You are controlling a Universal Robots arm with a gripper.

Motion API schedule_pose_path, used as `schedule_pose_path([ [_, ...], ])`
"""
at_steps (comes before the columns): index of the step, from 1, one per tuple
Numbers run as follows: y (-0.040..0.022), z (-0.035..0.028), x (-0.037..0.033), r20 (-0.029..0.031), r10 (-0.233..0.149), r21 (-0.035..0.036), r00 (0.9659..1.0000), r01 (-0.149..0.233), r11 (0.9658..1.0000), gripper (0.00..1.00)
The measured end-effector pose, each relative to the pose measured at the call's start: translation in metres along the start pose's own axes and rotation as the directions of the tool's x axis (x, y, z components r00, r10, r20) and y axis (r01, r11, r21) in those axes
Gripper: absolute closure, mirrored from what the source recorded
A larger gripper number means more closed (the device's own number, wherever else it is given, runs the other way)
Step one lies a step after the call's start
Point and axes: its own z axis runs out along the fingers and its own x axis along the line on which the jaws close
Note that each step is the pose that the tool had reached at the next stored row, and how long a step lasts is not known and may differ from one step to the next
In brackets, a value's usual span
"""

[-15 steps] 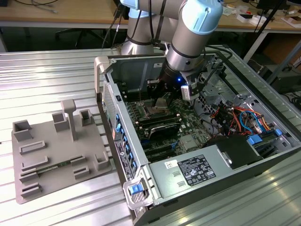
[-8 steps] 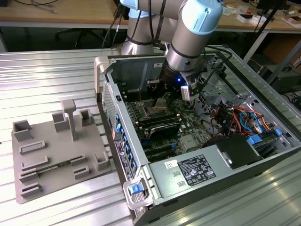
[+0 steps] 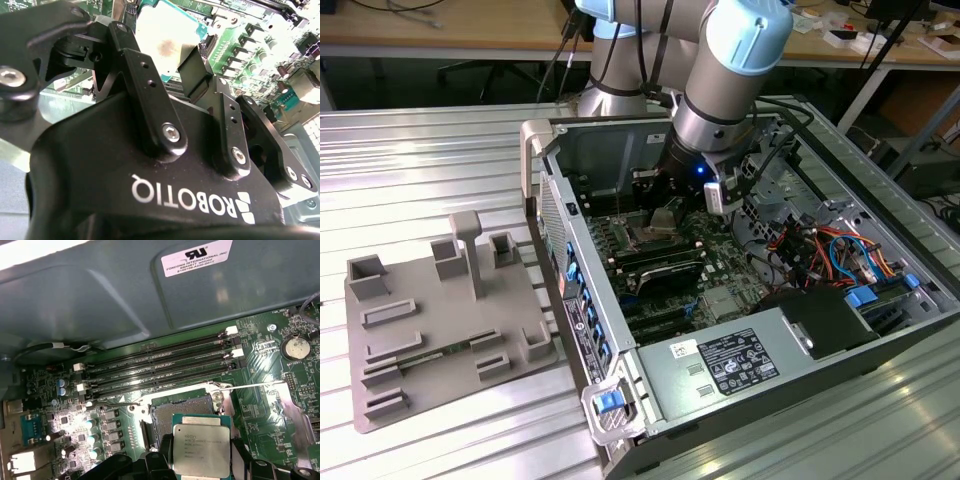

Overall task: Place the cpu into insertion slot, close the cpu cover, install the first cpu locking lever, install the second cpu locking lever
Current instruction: 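Place the cpu into insertion slot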

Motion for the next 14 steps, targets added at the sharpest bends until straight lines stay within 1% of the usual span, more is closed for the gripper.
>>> schedule_pose_path([
  [14,-0.0001,0.0009,0.0,0.0007,0.009,-0.0001,1.0,-0.009,1.0,0.45],
])
